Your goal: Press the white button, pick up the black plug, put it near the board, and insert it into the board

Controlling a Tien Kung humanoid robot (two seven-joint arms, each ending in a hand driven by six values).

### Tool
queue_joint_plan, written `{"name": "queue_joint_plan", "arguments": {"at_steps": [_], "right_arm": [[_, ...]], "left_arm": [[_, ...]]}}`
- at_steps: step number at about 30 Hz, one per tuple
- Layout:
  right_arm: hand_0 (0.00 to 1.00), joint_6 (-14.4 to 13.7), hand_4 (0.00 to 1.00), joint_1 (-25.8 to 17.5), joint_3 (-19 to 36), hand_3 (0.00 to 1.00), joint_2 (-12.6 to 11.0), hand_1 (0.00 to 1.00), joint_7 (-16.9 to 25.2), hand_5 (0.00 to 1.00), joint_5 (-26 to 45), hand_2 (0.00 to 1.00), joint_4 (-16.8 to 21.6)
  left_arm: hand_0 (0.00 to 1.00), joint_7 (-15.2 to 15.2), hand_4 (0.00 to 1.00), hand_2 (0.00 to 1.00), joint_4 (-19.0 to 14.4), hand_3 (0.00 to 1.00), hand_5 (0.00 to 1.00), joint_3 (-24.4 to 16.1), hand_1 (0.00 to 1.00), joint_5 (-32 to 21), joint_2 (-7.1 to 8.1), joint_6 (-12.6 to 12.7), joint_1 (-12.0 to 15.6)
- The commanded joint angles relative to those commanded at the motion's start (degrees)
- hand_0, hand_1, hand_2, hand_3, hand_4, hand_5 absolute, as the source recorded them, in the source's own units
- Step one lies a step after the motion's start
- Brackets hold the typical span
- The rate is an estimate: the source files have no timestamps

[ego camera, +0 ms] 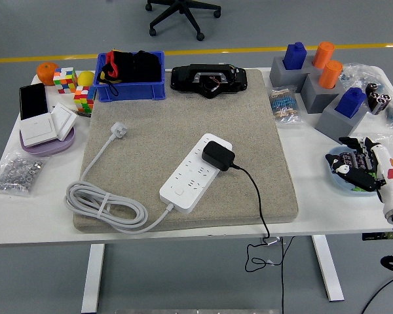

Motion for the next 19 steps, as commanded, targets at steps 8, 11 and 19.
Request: {"name": "queue_joint_plan", "arguments": {"at_steps": [8, 11, 19], "right_arm": [[0.866, -0.09, 0.858, 0.51, 0.99, 0.752, -0.08, 0.789, 0.0, 0.303, 0.12, 0.724, 0.28], [0.866, -0.35, 0.858, 0.6, 0.97, 0.752, -0.06, 0.789, 0.35, 0.303, 0.47, 0.724, 0.21], [0.866, -0.08, 0.856, 0.31, 1.3, 0.789, 0.13, 0.789, -0.14, 0.303, 0.29, 0.723, 0.19]], "left_arm": [[0.69, -0.06, 0.558, 0.613, 0.0, 0.633, 0.164, 0.57, 0.637, -0.81, 0.02, 0.09, -0.35], [0.69, 0.01, 0.558, 0.613, 0.0, 0.633, 0.164, 0.46, 0.637, -0.56, 0.04, 0.07, -0.41], [0.689, -0.01, 0.558, 0.613, 0.0, 0.632, 0.164, 0.4, 0.637, -0.6, 0.24, 0.2, -0.48]]}}
